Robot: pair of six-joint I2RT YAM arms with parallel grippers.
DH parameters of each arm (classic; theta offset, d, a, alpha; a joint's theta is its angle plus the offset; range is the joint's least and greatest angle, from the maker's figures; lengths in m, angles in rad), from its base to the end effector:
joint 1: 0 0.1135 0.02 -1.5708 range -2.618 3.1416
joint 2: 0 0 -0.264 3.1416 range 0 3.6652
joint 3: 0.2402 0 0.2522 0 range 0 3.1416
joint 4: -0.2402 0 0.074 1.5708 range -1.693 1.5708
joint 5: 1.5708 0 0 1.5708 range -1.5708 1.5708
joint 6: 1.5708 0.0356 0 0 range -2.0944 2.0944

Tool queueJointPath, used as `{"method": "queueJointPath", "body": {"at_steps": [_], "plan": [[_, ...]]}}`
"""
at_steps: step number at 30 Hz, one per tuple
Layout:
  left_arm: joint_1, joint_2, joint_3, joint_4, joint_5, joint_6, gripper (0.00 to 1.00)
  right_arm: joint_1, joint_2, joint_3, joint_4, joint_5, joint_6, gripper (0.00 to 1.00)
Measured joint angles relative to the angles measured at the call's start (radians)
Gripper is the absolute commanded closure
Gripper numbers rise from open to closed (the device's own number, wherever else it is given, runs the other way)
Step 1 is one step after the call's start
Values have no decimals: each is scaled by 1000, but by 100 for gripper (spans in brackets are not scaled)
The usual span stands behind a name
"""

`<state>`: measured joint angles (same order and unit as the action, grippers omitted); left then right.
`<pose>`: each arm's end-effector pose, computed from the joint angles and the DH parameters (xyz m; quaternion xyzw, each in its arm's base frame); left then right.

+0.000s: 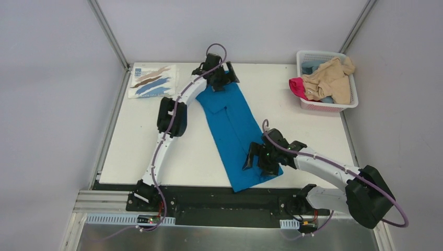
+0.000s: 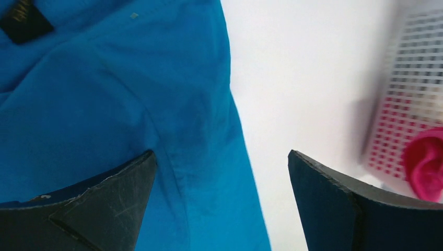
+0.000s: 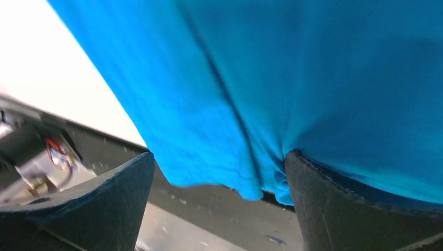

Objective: Fold and stack the t-shirts
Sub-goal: Rotate the tshirt 90 degrees

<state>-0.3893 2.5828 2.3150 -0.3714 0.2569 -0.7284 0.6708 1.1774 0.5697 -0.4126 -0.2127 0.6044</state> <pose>0.5359 -0.2296 0.1818 -0.0928 0.8831 -0.3332 0.3170 0.1607 0.1371 0.1740 -0.0606 0.9554 0.2430 0.1563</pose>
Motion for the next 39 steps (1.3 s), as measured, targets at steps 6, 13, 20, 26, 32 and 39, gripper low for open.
{"method": "queueJointPath", "body": {"at_steps": [6,13,20,26,32,39], "plan": [[-58,213,229,240,74,-158,1,155,17,-8,54,-78,-14,1],[-76,309,235,541,72,-357,1,200,141,61,136,-114,-16,0],[-82,318,235,584,-24,-406,1,296,263,175,153,-107,-41,0],[-81,293,203,562,-108,-401,1,304,264,182,130,-71,-39,0],[-56,236,174,498,-81,-346,1,306,190,183,109,69,-34,0],[-25,66,159,359,-40,-198,1,306,-91,184,135,282,-18,0]]}}
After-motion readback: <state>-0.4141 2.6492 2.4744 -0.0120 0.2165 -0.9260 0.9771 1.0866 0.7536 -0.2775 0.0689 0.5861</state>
